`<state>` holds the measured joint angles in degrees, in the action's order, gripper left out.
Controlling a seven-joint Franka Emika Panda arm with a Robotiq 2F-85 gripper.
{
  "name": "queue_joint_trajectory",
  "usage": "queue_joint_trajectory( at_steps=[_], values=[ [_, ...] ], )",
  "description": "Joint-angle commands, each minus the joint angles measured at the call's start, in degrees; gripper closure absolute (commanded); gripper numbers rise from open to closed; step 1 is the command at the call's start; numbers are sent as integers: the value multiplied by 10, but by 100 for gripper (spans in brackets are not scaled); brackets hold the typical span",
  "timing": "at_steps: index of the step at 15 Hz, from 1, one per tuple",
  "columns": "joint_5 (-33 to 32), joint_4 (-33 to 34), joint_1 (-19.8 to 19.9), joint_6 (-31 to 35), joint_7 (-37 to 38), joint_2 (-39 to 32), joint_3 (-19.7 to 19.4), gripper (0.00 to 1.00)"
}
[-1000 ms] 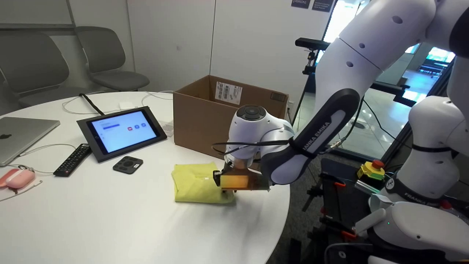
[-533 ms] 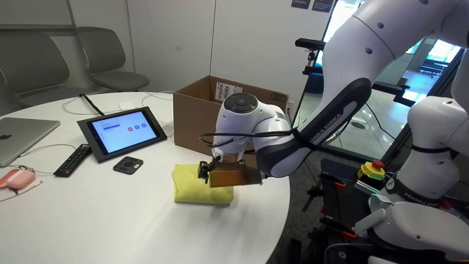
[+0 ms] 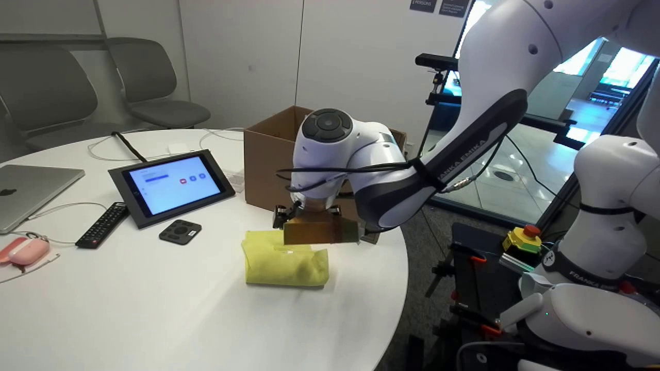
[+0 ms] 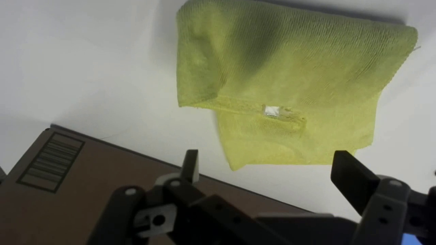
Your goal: Place the green marker on the yellow towel, fold the towel from bottom to top then left to right and right to left, pick up the towel and put it inside the brown box
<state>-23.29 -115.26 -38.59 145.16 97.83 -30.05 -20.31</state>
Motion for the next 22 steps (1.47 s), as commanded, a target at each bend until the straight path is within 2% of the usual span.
queue_joint_trajectory(
  at_steps=[1, 6, 10, 15, 22],
  values=[
    [-10, 15, 48, -10, 41, -8, 38, 0],
    [0, 11, 127, 38, 59, -42, 71, 0],
    [6, 42, 165, 60, 36, -94, 78, 0],
    [15, 85, 183, 73, 14, -147, 80, 0],
    [27, 133, 182, 66, -5, -195, 75, 0]
  ],
)
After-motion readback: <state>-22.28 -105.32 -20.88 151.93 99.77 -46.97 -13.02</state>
